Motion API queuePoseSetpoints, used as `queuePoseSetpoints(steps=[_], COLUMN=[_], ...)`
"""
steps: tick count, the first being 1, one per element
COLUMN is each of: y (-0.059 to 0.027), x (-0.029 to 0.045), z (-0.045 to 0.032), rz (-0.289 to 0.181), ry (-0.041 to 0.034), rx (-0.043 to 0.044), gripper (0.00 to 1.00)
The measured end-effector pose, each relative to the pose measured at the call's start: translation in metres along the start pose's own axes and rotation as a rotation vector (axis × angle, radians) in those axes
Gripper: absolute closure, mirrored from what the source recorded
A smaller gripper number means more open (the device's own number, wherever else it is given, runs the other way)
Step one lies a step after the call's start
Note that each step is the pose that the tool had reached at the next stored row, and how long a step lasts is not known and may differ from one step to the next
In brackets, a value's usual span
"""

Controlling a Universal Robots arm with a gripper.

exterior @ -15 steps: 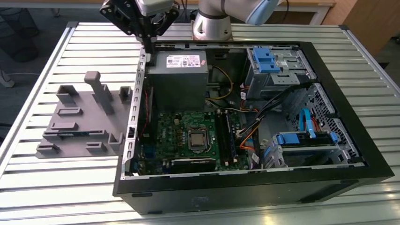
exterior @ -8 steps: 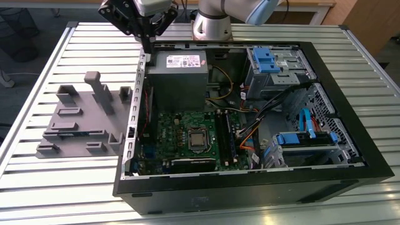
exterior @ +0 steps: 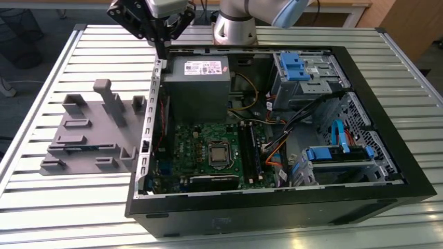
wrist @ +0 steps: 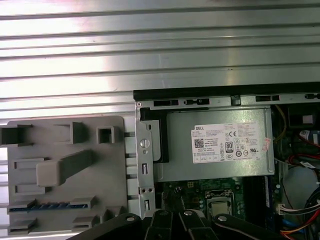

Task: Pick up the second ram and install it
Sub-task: 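Reach for the second ram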

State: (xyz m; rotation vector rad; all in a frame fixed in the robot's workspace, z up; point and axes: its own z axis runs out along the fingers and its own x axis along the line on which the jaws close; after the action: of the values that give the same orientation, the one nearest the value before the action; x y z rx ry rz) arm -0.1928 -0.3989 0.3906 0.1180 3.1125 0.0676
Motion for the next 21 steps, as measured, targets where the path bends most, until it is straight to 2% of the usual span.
queuePoseSetpoints(steps=[21], y=[-0.0005], x=[0.0065], z=[0.0001], rz=[0.0], ry=[-0.0001], rx=[-0.0001], gripper=[0.89])
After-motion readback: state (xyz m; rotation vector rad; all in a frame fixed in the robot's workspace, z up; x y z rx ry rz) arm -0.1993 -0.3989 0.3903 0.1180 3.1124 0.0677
